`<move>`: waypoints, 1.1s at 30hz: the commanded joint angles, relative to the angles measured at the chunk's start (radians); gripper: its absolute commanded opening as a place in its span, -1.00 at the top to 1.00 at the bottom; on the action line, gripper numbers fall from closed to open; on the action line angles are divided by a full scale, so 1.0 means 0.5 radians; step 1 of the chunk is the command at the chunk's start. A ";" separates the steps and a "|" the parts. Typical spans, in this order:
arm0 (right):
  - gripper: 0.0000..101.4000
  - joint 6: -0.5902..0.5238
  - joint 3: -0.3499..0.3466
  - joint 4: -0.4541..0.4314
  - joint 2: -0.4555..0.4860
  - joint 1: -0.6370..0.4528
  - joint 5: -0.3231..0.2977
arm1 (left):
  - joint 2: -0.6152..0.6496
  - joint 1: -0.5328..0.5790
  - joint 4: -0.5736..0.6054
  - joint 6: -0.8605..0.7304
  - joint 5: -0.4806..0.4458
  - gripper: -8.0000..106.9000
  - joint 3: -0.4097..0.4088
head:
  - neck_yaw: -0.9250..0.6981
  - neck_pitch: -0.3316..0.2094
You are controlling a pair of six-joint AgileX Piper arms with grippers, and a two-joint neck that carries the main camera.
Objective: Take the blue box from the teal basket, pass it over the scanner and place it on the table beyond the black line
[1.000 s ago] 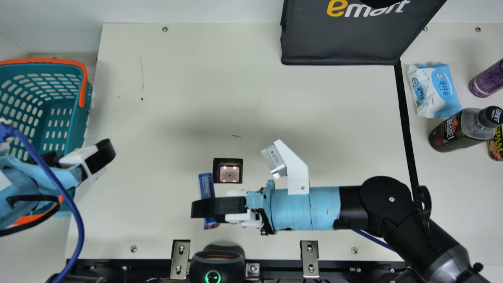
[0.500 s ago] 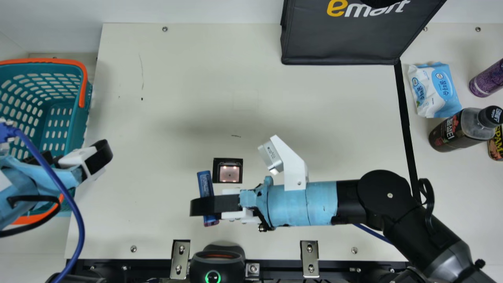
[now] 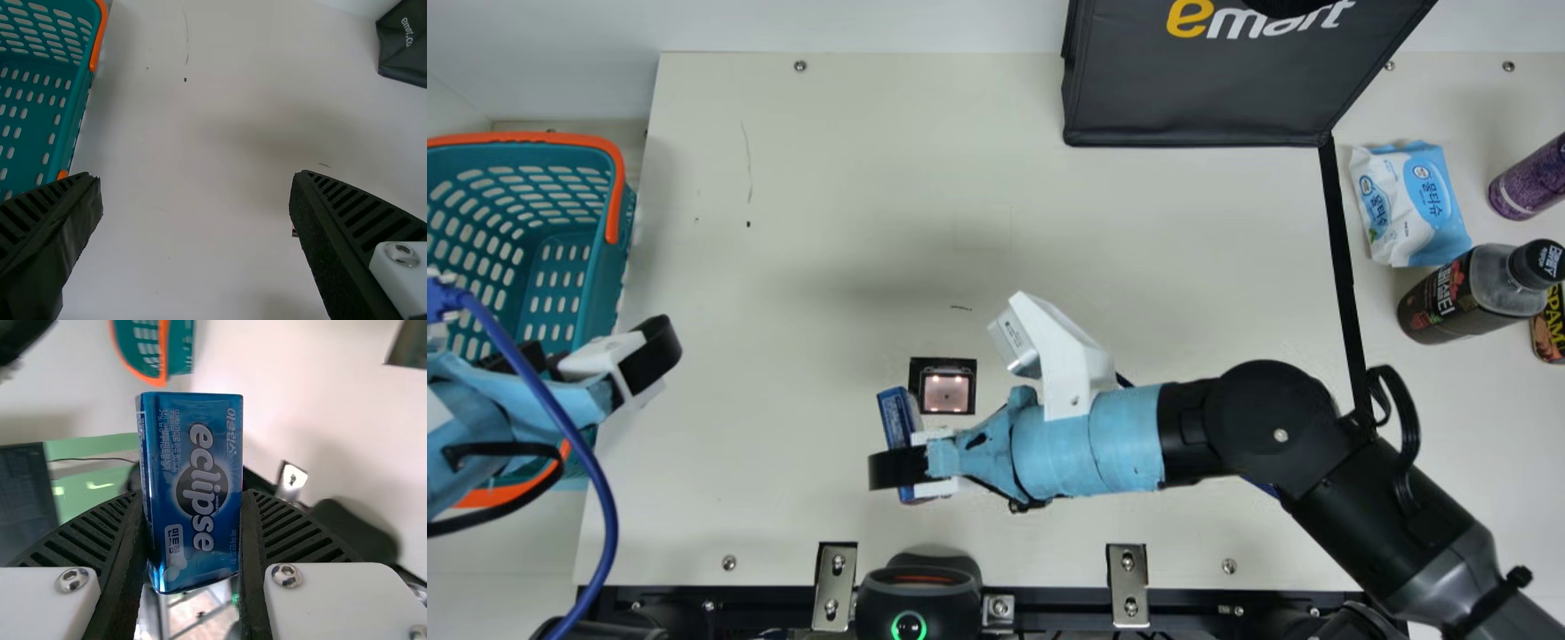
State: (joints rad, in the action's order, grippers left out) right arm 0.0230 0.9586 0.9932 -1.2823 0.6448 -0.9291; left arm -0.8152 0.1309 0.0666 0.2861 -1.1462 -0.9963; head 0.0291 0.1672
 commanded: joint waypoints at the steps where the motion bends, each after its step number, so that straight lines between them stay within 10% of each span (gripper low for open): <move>1: 1.00 0.106 0.059 -0.267 -0.017 0.030 0.012 | 0.000 0.000 0.000 0.000 0.000 -0.71 0.000 | -0.003 -0.058; 33: 1.00 0.696 0.362 -1.495 -0.509 0.455 0.390 | 0.000 0.000 0.000 0.000 0.000 -0.71 0.000 | -0.003 -0.058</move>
State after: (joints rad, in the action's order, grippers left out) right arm 0.3513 1.1381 0.2965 -1.5312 0.8678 -0.7414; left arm -0.8152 0.1309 0.0666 0.2861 -1.1462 -0.9963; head 0.0291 0.1672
